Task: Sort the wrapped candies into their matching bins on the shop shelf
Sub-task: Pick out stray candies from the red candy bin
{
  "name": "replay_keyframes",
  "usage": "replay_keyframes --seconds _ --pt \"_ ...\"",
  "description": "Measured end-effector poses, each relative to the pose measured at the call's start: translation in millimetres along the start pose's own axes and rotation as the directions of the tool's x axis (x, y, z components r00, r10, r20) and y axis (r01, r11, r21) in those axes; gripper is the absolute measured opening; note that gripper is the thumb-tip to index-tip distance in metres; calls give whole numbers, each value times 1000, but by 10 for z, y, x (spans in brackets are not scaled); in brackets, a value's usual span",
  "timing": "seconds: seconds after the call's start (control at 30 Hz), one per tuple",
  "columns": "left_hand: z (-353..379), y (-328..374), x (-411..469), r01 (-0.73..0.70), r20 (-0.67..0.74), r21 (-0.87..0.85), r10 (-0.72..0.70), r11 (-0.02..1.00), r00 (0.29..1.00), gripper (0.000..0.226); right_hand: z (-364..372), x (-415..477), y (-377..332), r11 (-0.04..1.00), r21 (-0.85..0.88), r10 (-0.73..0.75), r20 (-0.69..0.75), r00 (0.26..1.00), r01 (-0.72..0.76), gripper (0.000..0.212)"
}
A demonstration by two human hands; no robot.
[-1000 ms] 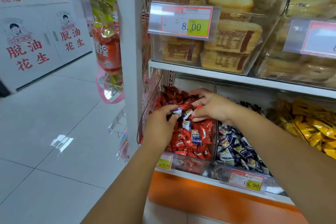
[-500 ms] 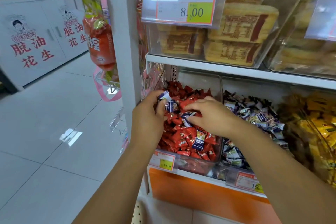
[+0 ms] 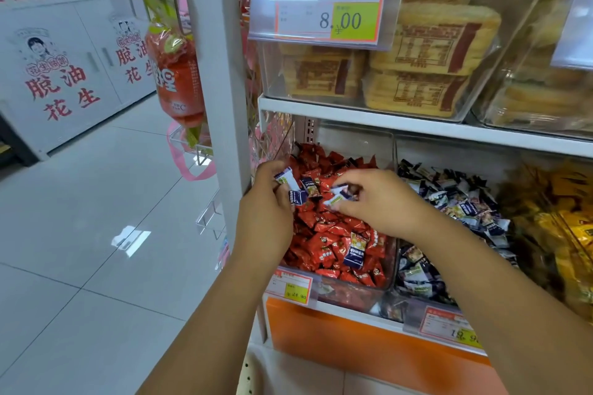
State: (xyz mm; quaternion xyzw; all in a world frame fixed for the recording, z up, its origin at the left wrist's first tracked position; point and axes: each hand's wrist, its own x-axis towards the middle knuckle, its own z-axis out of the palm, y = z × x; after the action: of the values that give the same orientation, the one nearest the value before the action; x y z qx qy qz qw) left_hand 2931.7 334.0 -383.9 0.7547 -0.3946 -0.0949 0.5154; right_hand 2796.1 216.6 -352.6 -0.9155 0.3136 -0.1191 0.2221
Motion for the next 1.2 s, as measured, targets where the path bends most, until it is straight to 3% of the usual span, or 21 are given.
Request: replay_keyframes --seconds 0.13,0.23,0.37,0.7,0.8,0.9,1.03,1.2 --pt "-69 32 -100 -4 5 31 4 1000 1000 41 41 118 -156 996 85 48 -147 988 -35 30" --pt "-89 22 -125 -9 6 53 9 999 1000 40 214 244 -273 998 -32 45 -89 995 -48 44" --pt "-90 -6 -127 -14 20 75 12 997 1000 37 453 412 -256 954 -245 161 -56 985 -170 34" --pt "-67 7 -113 35 8 40 -35 999 999 36 546 366 -165 924 -333 149 -146 978 -190 22" --pt "-63 22 -134 39 -4 26 -39 999 999 35 501 300 -172 959 -224 133 -183 974 -173 19" --pt "-67 53 -143 47 -13 -4 -48 999 999 35 380 264 -179 989 0 147 -238 960 -151 14" --pt "-28 116 -127 18 -14 -36 -18 999 1000 34 71 156 -98 944 313 177 -210 962 -105 11" --pt "234 358 -162 -113 151 -85 125 990 981 32 -446 -203 199 910 380 268 -229 936 -168 2"
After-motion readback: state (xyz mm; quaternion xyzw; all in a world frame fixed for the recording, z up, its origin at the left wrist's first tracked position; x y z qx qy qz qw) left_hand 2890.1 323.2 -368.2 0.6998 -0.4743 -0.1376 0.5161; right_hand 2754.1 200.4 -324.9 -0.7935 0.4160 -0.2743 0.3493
